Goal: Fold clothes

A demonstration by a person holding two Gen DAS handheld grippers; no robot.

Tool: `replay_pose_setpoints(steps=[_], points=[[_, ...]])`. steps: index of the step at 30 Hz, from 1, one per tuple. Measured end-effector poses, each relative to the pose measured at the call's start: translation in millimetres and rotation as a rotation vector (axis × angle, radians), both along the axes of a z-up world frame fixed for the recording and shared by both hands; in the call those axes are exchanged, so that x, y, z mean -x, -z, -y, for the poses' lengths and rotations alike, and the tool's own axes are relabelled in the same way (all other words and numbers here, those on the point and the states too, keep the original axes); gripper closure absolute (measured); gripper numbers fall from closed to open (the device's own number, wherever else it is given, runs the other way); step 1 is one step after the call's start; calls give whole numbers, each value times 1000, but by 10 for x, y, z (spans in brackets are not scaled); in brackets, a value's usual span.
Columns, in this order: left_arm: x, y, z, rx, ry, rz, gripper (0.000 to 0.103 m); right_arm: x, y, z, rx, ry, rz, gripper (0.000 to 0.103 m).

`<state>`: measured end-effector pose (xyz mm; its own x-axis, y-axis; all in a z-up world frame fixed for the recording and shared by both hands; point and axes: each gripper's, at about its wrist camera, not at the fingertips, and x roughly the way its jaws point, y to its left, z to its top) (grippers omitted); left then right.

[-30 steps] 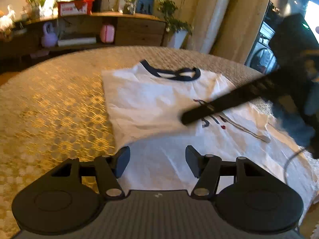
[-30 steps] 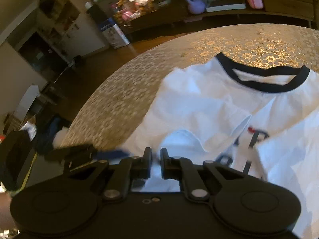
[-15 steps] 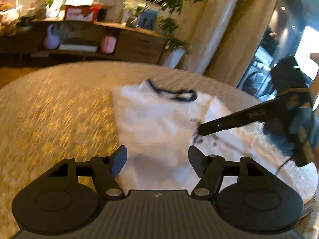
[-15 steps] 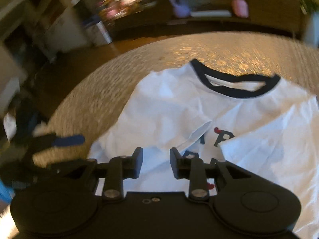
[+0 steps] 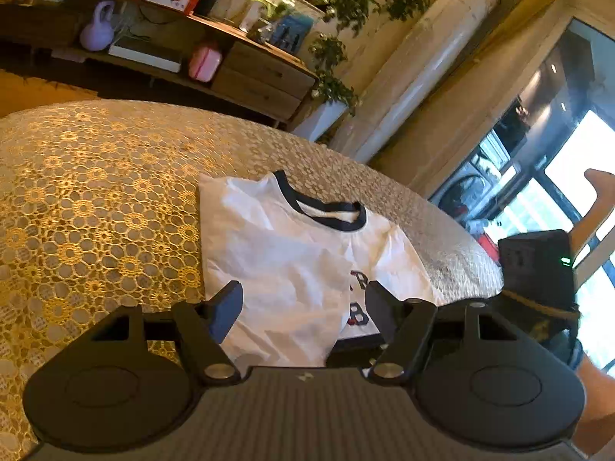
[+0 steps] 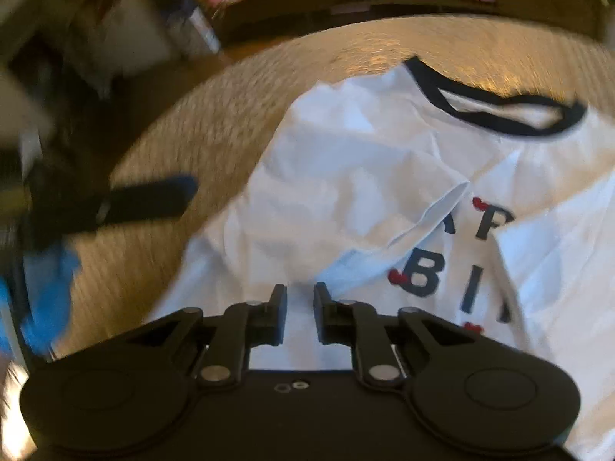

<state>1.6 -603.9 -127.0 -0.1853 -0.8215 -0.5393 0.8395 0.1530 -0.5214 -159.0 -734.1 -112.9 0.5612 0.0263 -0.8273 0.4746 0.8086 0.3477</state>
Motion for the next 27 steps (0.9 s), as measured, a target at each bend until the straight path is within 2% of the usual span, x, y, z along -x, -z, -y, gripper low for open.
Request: replay_pose_setpoints(steps=[1,3,6,8,10,13,21,27], points=[[27,27,39,-3,15,1,33,7,-44,-32,26,-53,-19,0],[90,87,96,-16,48,10,33,74,-167,20,90,-68,-17,0],[205,222,180,-68,113,46,33,148,-342,313,196,62,-1,0],[286,309,187,-106,157,76,33,90,-387,525,182,106,26,0],[359,317,138,-102,191,124,33,-13,-409,704,152,125,47,0],[405,315,123,-105,216,150,29,-298,-338,829,178,97,49,0],[440,329,125,-103,243,175,26,-884,-28,988,129,96,69,0],[399,333,115,-92,259,156,26,-1048,64,893,129,52,69,0]])
